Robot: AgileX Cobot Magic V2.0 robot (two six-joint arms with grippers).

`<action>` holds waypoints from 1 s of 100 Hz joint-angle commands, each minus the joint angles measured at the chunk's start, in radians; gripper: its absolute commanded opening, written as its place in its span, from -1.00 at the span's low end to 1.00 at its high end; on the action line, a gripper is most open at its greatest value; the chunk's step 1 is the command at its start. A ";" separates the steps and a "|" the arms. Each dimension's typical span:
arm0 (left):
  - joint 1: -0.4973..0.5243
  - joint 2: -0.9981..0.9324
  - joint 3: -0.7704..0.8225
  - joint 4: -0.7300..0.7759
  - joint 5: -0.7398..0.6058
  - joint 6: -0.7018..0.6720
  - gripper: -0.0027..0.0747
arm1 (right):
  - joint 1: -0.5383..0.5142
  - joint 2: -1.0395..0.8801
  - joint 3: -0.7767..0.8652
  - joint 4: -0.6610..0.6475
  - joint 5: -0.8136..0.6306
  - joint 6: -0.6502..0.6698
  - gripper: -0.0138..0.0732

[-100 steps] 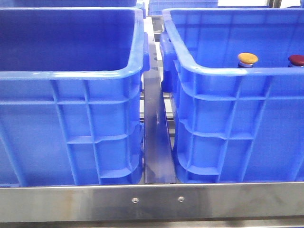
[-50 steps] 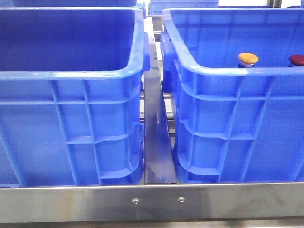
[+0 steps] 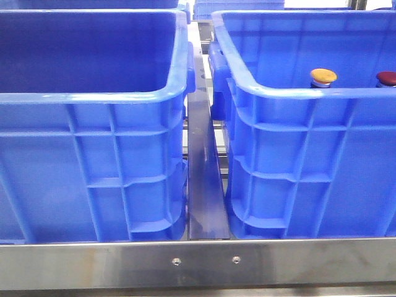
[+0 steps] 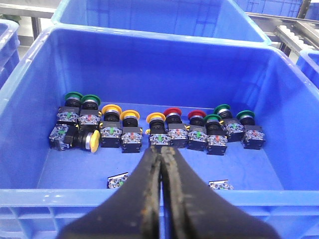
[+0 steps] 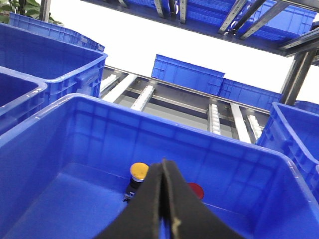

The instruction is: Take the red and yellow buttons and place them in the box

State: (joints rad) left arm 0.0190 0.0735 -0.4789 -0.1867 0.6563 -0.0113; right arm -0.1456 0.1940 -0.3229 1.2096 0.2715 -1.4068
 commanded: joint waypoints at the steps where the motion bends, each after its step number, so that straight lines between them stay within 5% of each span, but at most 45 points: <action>1: 0.000 0.012 -0.024 -0.011 -0.083 -0.008 -0.98 | 0.001 0.008 -0.028 0.023 -0.021 -0.001 -0.84; 33: 0.000 0.012 0.001 0.149 -0.145 -0.008 -0.98 | 0.001 0.008 -0.028 0.023 -0.021 -0.001 -0.84; 54: 0.017 0.005 0.174 0.192 -0.433 -0.008 -0.98 | 0.001 0.008 -0.028 0.023 -0.021 -0.001 -0.84; 75: 0.027 -0.113 0.399 0.187 -0.514 -0.008 -0.98 | 0.001 0.008 -0.028 0.023 -0.021 -0.001 -0.84; 87: 0.017 -0.112 0.533 0.179 -0.701 -0.008 -0.98 | 0.001 0.008 -0.028 0.023 -0.022 -0.001 -0.84; 100: 0.017 -0.112 0.523 0.175 -0.617 -0.008 -0.98 | 0.001 0.009 -0.027 0.023 -0.018 -0.001 -0.84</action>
State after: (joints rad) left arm 0.0444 -0.0043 -0.0026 0.0000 0.1249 -0.0118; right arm -0.1456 0.1940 -0.3229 1.2096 0.2715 -1.4049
